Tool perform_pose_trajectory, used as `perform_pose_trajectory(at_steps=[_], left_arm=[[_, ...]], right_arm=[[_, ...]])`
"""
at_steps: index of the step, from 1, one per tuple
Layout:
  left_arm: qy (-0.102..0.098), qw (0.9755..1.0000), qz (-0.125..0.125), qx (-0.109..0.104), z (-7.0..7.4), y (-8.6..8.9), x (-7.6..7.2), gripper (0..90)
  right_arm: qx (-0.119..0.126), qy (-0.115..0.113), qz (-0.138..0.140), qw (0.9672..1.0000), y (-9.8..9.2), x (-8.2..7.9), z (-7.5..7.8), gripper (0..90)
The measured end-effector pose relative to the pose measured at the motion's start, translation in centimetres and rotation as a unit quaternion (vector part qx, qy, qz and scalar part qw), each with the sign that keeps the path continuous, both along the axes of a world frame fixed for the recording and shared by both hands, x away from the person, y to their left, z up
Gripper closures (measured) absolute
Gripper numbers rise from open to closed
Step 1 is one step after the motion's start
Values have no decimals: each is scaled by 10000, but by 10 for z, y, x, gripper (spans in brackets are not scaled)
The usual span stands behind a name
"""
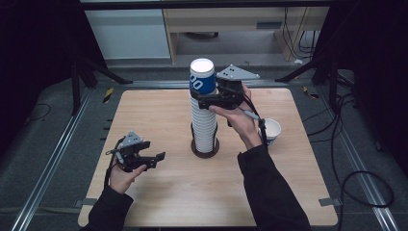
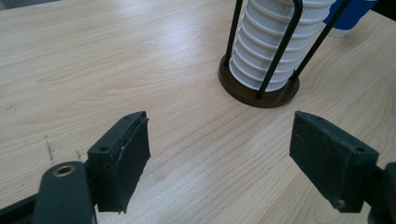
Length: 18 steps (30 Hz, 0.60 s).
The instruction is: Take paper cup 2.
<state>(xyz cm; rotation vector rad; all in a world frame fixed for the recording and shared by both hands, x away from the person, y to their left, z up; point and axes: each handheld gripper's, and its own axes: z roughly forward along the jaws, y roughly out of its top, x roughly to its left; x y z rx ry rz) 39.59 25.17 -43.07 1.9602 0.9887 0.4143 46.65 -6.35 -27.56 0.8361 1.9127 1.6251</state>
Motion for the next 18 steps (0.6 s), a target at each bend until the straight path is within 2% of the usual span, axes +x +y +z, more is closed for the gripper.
perform_pose_trajectory(at_steps=[7, 14, 18], left_arm=[[1, 10000, 6, -6, 0, -1, 0, 196], [10, 10000, -5, 4, 0, -2, 0, 196], [12, 10000, -3, 12, 0, -2, 0, 196]], right_arm=[[-37, 22, -2, 10000, 5, 4, -4, 167], [-54, 41, 22, 10000, 4, 2, -2, 180], [11, -62, 35, 10000, 1, 0, 1, 183]])
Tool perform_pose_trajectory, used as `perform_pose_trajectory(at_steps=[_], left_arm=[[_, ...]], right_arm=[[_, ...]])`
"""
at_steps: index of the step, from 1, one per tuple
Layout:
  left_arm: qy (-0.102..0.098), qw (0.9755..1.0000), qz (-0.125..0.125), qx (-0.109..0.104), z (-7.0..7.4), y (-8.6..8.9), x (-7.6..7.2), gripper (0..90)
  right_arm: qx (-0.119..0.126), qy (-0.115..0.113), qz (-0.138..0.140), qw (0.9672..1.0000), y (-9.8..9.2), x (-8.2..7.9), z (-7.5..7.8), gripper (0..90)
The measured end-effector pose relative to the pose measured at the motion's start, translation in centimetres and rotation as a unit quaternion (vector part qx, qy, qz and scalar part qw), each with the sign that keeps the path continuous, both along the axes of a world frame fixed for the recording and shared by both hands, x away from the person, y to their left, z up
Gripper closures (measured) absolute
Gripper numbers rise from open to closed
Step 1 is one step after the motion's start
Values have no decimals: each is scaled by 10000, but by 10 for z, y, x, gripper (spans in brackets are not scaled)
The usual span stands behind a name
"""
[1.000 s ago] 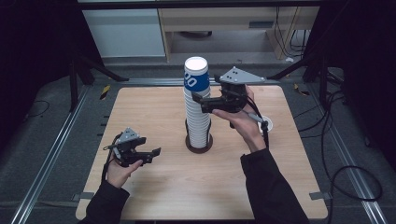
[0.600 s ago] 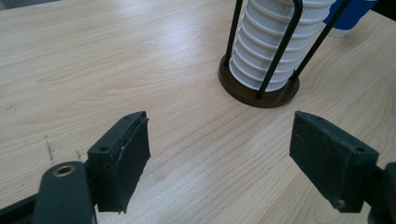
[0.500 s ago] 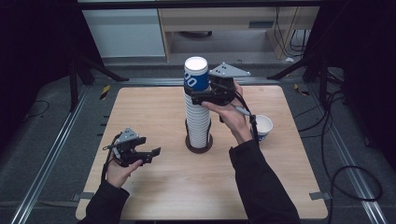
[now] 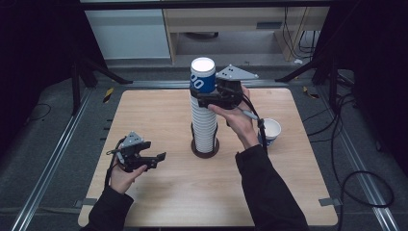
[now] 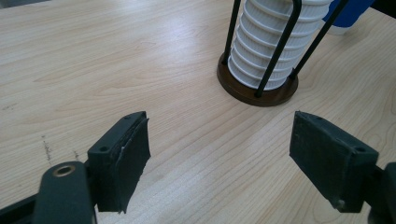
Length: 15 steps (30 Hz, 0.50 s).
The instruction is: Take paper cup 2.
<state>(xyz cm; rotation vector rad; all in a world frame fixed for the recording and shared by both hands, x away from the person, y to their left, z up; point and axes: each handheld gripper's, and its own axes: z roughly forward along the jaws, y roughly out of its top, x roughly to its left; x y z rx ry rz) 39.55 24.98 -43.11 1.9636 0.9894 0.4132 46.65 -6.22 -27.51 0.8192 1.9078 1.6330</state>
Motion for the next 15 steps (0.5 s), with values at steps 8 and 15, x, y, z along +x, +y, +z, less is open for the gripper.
perform_pose_trajectory(at_steps=[8, 15], left_arm=[[2, 10000, 5, -7, 0, 0, 0, 197], [-12, 10000, -7, 2, 0, 0, 0, 197]], right_arm=[[-41, -43, 37, 10000, -1, -1, 11, 192], [14, -92, 14, 10000, -2, -1, 20, 193]])
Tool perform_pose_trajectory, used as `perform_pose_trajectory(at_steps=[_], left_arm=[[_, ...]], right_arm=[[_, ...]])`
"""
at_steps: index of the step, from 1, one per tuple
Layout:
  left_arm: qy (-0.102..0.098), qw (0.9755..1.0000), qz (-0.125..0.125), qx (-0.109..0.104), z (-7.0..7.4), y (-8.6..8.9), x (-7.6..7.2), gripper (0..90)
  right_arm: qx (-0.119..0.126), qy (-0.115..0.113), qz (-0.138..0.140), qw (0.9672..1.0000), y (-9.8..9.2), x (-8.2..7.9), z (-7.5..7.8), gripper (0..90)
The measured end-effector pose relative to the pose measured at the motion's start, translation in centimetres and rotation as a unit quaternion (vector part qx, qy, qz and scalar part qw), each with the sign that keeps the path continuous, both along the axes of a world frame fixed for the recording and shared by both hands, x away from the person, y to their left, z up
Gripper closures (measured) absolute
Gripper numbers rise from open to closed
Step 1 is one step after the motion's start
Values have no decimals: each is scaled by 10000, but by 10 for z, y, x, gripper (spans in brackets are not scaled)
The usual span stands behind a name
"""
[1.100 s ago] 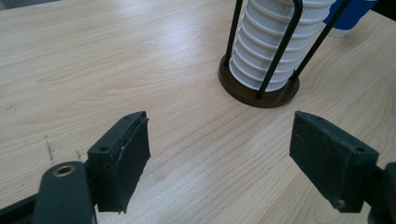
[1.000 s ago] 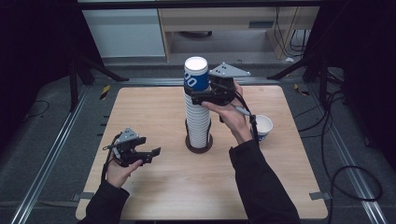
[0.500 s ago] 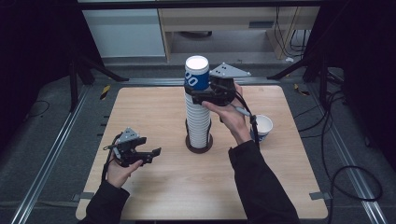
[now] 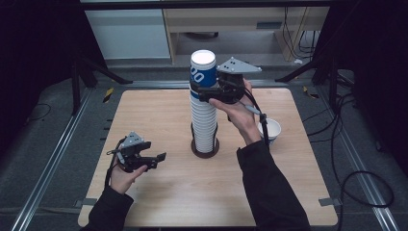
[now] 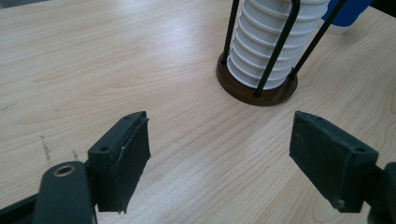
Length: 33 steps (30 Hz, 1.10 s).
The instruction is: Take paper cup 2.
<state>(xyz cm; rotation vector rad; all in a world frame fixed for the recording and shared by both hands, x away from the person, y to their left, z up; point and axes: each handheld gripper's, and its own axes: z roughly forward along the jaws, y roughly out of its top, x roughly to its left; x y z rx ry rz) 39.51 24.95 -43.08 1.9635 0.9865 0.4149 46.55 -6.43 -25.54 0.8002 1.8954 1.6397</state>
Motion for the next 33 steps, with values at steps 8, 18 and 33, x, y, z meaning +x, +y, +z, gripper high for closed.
perform_pose_trajectory(at_steps=[8, 18, 33], left_arm=[[-3, 10000, 1, 2, 1, 1, 0, 197], [-30, 10000, 1, -12, 2, 1, -1, 197], [-63, 10000, 11, -34, 4, 3, -2, 197]], right_arm=[[91, -112, 16, 9999, -1, -2, 14, 196], [153, -293, -6, 9995, -3, -6, 29, 199], [202, -577, -3, 9981, -22, -25, 50, 199]])
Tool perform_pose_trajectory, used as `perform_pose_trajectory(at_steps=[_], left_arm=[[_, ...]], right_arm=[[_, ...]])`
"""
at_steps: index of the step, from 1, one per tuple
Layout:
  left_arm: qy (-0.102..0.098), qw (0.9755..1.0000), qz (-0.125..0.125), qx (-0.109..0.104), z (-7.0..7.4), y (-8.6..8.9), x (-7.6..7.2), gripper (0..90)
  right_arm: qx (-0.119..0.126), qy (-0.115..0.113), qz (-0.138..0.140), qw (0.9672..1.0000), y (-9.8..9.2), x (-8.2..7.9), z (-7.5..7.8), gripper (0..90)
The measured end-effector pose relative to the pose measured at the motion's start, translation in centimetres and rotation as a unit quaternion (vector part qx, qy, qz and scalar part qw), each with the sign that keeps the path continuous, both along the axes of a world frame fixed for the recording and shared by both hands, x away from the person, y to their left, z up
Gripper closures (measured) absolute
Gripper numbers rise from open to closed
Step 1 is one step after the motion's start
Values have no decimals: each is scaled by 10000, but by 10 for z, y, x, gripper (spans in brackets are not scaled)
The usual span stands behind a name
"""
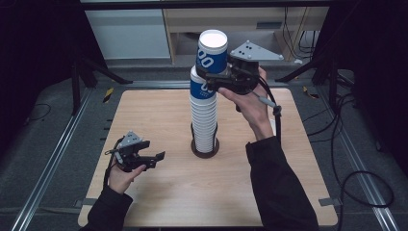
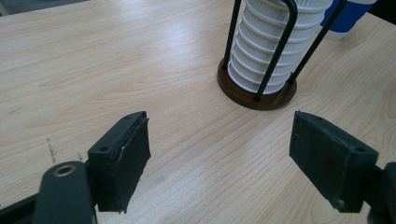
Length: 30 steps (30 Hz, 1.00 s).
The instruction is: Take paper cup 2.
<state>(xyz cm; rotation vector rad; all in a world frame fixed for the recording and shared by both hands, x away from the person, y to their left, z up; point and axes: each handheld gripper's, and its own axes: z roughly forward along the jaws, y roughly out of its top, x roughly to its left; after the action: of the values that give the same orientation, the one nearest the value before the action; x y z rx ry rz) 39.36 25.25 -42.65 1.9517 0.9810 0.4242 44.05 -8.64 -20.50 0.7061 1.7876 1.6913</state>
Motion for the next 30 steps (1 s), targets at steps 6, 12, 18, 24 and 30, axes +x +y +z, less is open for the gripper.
perform_pose_trajectory(at_steps=[6, 12, 18, 24, 30], left_arm=[[-44, 10000, -11, -45, 3, -1, -2, 197], [-56, 10000, -63, -8, 4, -3, -3, 197], [-63, 9999, -145, 62, 4, -8, -5, 197], [-83, 9997, -185, 99, 5, -11, -6, 197], [-93, 9997, -231, 84, 6, -13, -8, 200]], right_arm=[[-152, 3, -30, 9999, -20, -15, -9, 199], [-178, 47, -13, 9998, -42, -29, -25, 199], [-273, 161, 5, 9995, -59, -39, -46, 199], [-330, 386, 42, 9987, -68, -42, -73, 199], [-366, 583, 79, 9976, -75, -42, -95, 199]])
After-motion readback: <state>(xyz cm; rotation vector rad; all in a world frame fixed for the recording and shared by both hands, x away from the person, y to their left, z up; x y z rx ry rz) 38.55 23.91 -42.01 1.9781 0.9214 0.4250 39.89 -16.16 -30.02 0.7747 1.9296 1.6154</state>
